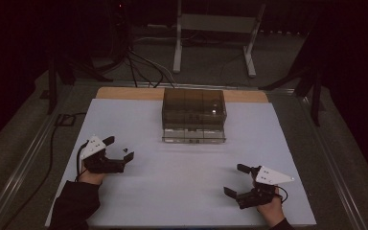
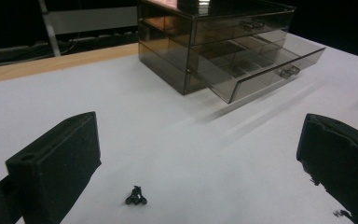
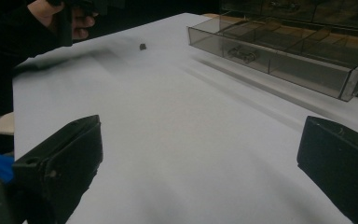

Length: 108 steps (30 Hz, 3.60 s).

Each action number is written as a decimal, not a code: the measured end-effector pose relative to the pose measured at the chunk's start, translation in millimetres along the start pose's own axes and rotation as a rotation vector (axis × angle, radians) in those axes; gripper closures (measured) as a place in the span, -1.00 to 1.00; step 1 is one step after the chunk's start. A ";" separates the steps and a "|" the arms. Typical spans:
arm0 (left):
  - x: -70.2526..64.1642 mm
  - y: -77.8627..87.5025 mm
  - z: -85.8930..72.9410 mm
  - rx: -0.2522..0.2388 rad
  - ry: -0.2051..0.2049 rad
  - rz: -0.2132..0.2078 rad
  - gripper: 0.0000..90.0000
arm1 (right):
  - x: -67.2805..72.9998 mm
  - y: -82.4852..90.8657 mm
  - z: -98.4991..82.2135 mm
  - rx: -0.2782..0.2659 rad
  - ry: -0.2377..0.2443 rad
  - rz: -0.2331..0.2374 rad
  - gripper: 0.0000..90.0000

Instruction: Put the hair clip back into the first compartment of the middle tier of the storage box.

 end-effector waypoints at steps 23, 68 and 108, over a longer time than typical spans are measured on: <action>13.4 -15.9 -16.3 0.155 -0.009 0.065 -0.99 | 0.3 0.1 -0.9 0.008 0.003 0.001 -0.99; 28.7 -37.4 -48.3 0.425 -0.040 0.180 0.41 | 1.0 0.2 -0.9 0.010 -0.002 0.003 -0.99; 22.1 -31.2 -30.5 0.406 -0.004 0.147 0.92 | 0.2 -0.1 -2.8 0.022 0.002 -0.009 -0.99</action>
Point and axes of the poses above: each handheld gripper's, and its own axes: y roughly backward along the jaws, z roughly out of its top, x roughly to its left, the point moved 7 cm from there along -y, roughly forward along the jaws, and after that the axes turned 11 degrees about -x, right-handed, at the moved point
